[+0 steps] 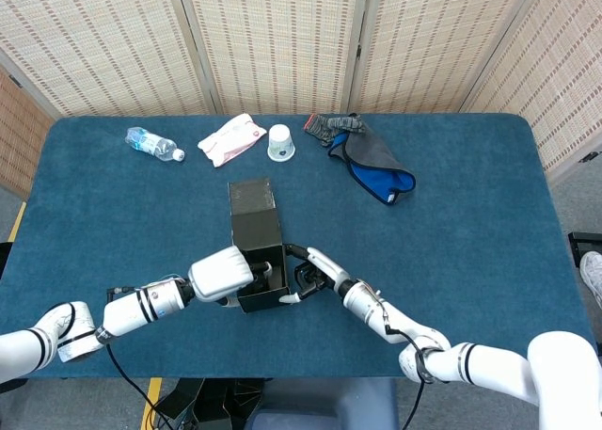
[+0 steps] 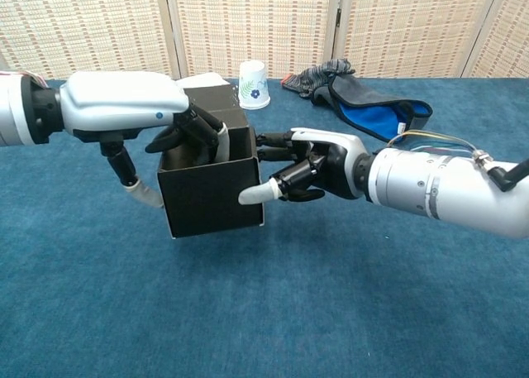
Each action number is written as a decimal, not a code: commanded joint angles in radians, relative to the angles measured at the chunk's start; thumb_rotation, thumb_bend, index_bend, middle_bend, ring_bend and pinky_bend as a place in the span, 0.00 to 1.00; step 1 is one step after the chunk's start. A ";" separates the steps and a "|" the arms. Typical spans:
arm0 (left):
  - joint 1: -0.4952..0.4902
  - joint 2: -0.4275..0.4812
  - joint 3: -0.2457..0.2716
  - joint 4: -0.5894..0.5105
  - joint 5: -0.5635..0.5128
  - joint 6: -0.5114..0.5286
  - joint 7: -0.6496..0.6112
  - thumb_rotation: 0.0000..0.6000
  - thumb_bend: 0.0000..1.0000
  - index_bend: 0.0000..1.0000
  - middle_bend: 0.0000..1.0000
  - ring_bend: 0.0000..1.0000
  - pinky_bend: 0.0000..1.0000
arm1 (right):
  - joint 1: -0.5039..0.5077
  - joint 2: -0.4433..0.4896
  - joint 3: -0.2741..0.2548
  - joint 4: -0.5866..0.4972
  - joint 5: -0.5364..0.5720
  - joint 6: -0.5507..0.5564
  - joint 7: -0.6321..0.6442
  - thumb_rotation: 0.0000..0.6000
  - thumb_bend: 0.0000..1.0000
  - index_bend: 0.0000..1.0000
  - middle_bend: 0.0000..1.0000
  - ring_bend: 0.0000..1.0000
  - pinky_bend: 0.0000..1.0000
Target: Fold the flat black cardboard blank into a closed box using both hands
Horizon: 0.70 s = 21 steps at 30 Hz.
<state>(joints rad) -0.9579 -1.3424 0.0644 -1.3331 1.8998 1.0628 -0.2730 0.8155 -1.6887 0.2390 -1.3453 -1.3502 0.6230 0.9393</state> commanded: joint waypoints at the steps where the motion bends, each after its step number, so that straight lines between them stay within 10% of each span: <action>1: -0.007 0.004 0.004 -0.001 0.010 0.000 0.032 1.00 0.26 0.56 0.40 0.57 0.64 | -0.001 0.000 -0.002 0.002 -0.006 0.007 0.004 1.00 0.36 0.41 0.41 0.75 1.00; 8: -0.009 -0.001 0.007 0.005 0.028 0.022 0.098 1.00 0.27 0.66 0.54 0.57 0.63 | -0.001 -0.006 -0.013 0.012 -0.021 0.021 0.008 1.00 0.36 0.41 0.41 0.75 1.00; 21: 0.016 0.065 0.008 -0.060 -0.005 0.032 0.191 1.00 0.27 0.47 0.39 0.57 0.62 | 0.000 -0.007 -0.020 0.026 -0.030 0.043 0.019 1.00 0.37 0.41 0.41 0.75 1.00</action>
<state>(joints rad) -0.9456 -1.2830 0.0713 -1.3868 1.8991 1.0972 -0.0892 0.8151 -1.6955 0.2199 -1.3202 -1.3798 0.6648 0.9579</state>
